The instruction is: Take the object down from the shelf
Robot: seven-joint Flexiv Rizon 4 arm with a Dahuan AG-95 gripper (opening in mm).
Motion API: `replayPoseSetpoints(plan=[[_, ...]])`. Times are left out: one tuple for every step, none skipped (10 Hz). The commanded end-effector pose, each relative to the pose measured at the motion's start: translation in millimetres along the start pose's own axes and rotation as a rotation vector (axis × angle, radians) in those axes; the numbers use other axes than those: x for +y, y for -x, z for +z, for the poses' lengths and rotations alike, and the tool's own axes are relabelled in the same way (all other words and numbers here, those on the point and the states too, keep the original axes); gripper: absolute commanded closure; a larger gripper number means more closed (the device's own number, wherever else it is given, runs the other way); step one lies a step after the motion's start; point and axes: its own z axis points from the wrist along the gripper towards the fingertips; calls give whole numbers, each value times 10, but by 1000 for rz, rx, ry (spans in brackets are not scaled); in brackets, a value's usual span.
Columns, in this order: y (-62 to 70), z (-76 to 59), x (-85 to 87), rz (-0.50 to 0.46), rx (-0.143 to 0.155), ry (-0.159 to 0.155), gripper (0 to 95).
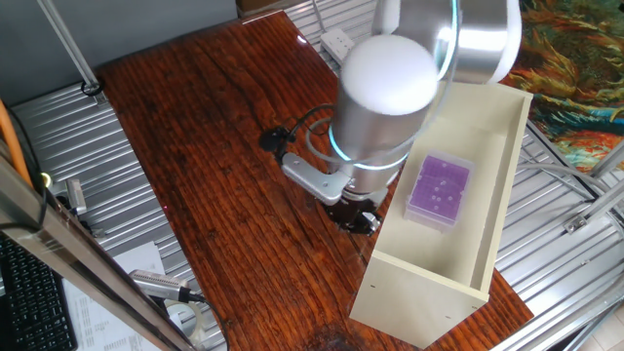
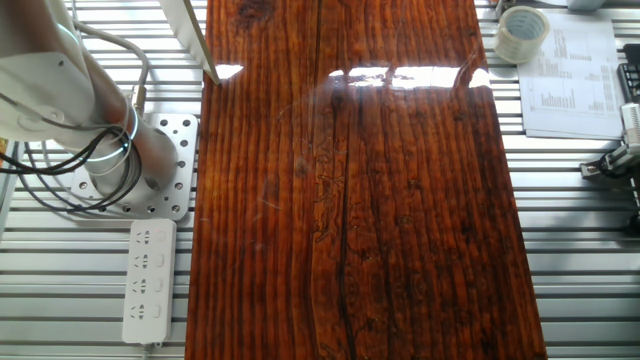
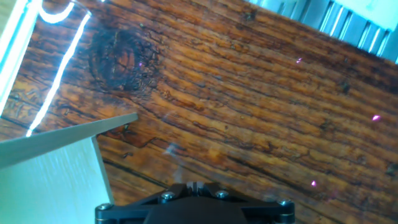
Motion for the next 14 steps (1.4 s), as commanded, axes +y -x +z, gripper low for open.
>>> replayPoseSetpoints(plan=[[-25,-42,12,-39,-7,67,950],[-75,-168,62,-43,13,77,950],[-88,-260,117,-35,27,82,950],[-87,-324,166,-24,37,83,950],[-104,-398,255,-12,44,81,950],[-140,-430,314,-9,41,85,760],[-153,-441,336,-9,41,86,760],[-200,-503,477,11,45,84,570],[-215,-524,555,20,49,84,570],[-233,-535,624,24,48,85,570],[-263,-541,697,27,45,86,570],[-289,-545,750,28,42,87,570],[-301,-551,783,29,40,89,380],[-307,-573,834,21,39,89,380]])
